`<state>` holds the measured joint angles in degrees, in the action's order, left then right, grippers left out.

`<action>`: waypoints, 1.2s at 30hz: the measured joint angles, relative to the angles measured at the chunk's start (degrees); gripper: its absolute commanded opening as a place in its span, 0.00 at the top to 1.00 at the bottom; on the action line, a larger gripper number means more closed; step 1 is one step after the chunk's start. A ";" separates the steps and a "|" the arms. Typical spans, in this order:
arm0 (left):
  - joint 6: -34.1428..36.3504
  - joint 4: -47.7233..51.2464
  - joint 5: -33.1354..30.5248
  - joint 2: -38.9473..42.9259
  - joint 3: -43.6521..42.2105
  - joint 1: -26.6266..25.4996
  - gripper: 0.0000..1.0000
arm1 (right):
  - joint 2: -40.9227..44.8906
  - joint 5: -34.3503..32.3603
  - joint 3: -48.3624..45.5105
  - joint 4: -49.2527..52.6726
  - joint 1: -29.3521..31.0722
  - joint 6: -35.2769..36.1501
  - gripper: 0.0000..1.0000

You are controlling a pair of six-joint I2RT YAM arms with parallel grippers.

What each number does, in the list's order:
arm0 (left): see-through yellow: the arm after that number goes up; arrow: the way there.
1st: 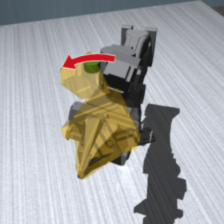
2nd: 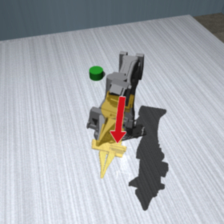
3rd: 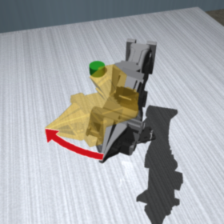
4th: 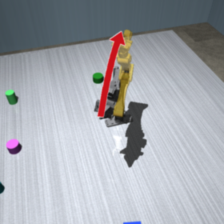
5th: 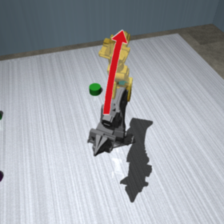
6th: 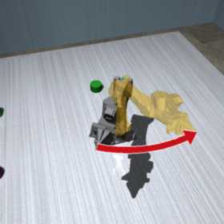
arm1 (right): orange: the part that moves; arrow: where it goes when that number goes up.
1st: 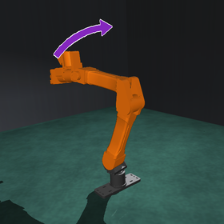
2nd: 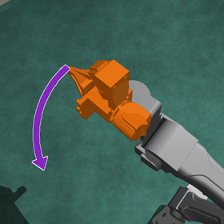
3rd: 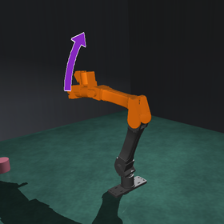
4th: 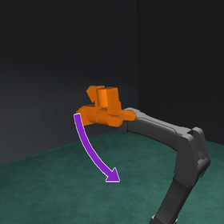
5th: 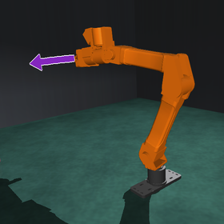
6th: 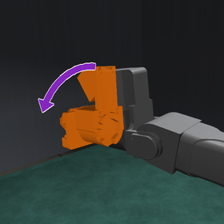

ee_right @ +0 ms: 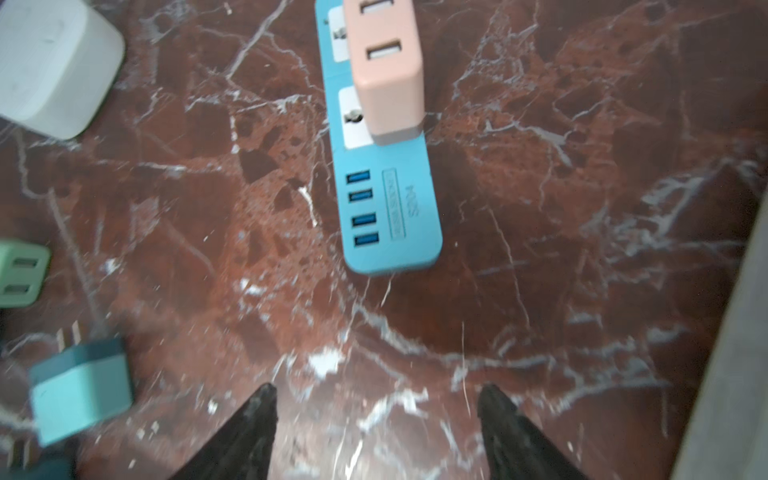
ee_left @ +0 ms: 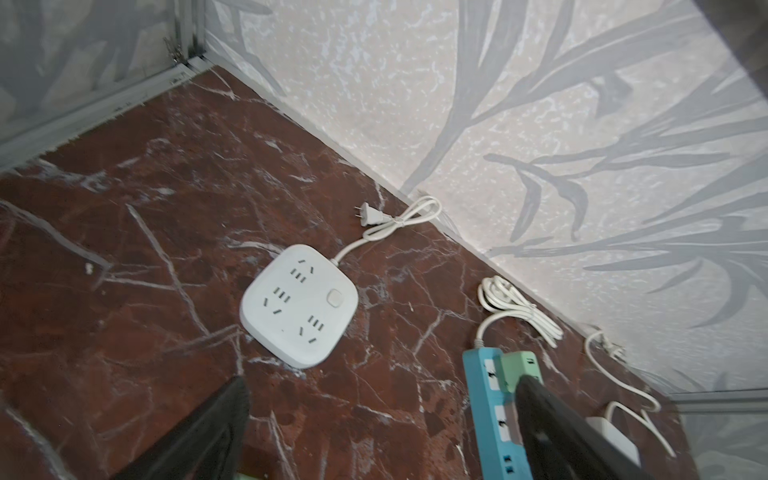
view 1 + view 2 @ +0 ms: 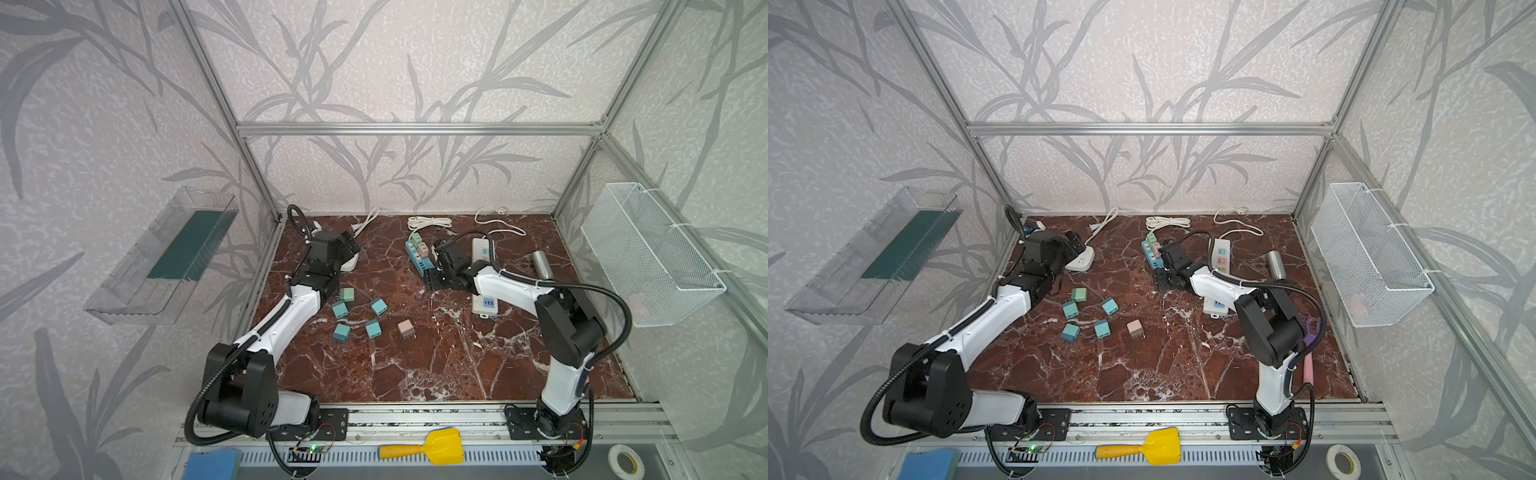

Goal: Insert the plug

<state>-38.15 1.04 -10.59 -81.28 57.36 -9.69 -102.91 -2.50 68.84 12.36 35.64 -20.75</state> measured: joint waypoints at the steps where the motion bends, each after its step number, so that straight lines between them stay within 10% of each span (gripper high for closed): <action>1: 2.03 2.14 0.02 -2.12 2.40 0.85 0.01 | 2.67 0.07 -2.10 -0.17 0.74 0.24 0.19; 11: 13.77 20.46 -1.92 -26.10 28.48 2.95 0.01 | 15.21 1.09 -18.64 -3.80 2.49 1.57 0.13; 24: 9.99 49.03 -2.99 -61.75 76.00 4.35 0.12 | 17.14 1.51 -20.26 -6.19 2.45 3.76 0.13; 36: 8.61 55.52 6.69 -65.07 79.25 7.08 0.45 | 17.14 1.51 -20.50 -6.62 2.27 3.91 0.13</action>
<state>-29.54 56.55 -3.90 -146.34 136.62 -2.61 -85.78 -0.99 48.34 5.74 37.91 -16.84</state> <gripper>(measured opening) 0.590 0.871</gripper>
